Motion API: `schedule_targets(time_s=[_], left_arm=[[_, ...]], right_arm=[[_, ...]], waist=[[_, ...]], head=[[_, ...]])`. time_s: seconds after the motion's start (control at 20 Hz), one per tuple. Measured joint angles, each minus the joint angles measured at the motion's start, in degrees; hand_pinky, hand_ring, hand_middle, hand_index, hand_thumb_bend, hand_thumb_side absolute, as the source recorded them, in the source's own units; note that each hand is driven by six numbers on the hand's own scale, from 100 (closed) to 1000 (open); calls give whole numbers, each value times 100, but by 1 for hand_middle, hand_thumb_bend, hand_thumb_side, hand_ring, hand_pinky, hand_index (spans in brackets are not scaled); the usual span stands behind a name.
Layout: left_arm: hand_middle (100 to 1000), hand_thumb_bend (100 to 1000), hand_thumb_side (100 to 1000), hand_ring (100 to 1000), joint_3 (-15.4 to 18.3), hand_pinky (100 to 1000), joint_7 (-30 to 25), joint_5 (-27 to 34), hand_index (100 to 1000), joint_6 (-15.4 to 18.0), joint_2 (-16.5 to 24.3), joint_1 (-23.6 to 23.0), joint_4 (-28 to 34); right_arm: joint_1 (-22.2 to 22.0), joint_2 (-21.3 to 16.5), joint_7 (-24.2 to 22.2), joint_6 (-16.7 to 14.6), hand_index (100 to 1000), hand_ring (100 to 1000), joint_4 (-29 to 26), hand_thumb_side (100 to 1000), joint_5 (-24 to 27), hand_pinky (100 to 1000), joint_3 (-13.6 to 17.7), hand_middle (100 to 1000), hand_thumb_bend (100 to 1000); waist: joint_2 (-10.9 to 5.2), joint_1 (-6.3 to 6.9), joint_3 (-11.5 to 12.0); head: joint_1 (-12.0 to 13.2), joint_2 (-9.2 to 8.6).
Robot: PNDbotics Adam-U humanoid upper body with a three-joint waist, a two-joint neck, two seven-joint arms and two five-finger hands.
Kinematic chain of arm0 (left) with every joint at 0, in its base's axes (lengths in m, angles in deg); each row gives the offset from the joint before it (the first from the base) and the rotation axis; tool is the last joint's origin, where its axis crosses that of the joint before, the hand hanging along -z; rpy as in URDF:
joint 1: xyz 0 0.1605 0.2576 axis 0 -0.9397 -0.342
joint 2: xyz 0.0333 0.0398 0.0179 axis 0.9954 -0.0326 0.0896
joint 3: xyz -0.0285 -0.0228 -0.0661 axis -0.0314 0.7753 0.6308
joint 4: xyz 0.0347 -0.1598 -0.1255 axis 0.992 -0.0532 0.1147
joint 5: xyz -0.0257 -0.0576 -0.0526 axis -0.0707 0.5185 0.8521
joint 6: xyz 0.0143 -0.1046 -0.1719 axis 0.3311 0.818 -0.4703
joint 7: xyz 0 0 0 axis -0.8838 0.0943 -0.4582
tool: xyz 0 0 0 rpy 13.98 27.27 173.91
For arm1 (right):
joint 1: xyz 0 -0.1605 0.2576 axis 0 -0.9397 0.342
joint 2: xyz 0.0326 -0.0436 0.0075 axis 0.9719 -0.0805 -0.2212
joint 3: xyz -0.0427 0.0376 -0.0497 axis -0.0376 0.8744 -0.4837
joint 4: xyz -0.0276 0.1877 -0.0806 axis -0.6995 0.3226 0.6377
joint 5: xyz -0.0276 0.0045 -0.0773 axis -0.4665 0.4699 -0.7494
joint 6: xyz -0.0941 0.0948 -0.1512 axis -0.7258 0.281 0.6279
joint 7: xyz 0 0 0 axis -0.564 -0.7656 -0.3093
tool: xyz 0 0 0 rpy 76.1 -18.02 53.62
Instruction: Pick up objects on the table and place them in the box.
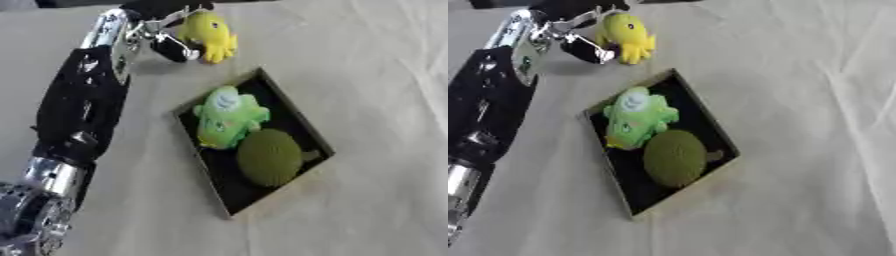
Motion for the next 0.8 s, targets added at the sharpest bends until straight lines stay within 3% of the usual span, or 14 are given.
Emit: schedule_targets(time_s=[0.1, 0.35, 0.8], left_arm=[[922, 304, 372, 964, 1, 898, -45, -133, 948, -33, 24, 16, -63], [804, 249, 346, 872, 61, 818, -273, -387, 897, -60, 48, 109, -187], [648, 136, 272, 702, 118, 747, -271, -223, 778, -9, 72, 138, -201]], right_arm=[[3, 1, -11, 11, 757, 851, 0, 524, 8, 912, 0, 562, 100], [28, 28, -34, 43, 756, 851, 0, 526, 54, 912, 0, 558, 100], [19, 41, 0, 120, 757, 849, 0, 528, 64, 912, 1, 554, 100]], waist=[[30, 13, -28], [97, 54, -95], [130, 83, -128]], head=[[12, -11], [55, -55], [59, -70]])
